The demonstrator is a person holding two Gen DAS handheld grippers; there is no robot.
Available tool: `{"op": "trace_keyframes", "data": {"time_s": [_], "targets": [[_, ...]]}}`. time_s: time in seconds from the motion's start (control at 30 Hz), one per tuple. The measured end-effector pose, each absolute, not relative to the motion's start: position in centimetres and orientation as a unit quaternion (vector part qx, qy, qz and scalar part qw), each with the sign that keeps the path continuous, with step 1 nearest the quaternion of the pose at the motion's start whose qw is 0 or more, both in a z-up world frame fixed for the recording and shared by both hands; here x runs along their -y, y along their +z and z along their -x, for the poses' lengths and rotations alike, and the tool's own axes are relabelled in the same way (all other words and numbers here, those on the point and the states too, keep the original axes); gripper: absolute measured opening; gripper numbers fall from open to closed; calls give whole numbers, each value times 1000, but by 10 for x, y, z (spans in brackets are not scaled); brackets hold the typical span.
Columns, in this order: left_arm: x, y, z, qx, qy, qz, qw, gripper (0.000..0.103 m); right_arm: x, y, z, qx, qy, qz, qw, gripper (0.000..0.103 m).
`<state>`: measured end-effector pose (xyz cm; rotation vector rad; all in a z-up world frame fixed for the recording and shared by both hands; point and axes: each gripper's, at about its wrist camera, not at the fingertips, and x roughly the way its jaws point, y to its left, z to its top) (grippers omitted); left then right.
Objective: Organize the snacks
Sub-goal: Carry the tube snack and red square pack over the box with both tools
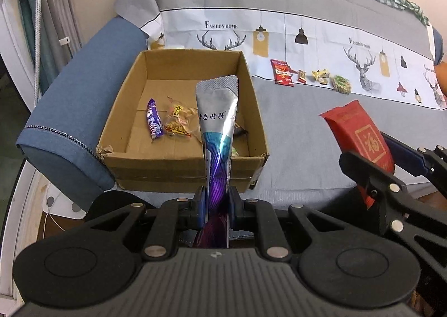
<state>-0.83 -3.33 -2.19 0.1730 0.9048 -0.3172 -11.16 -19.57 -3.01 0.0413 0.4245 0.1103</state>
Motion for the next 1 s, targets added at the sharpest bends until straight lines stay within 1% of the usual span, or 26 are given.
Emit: {"op": "trace_keyframes", "data": {"time_s": [1.0], "targets": [[30, -30, -6, -442, -153, -80, 881, 17, 185, -35, 93, -239, 58, 0, 969, 45]]}}
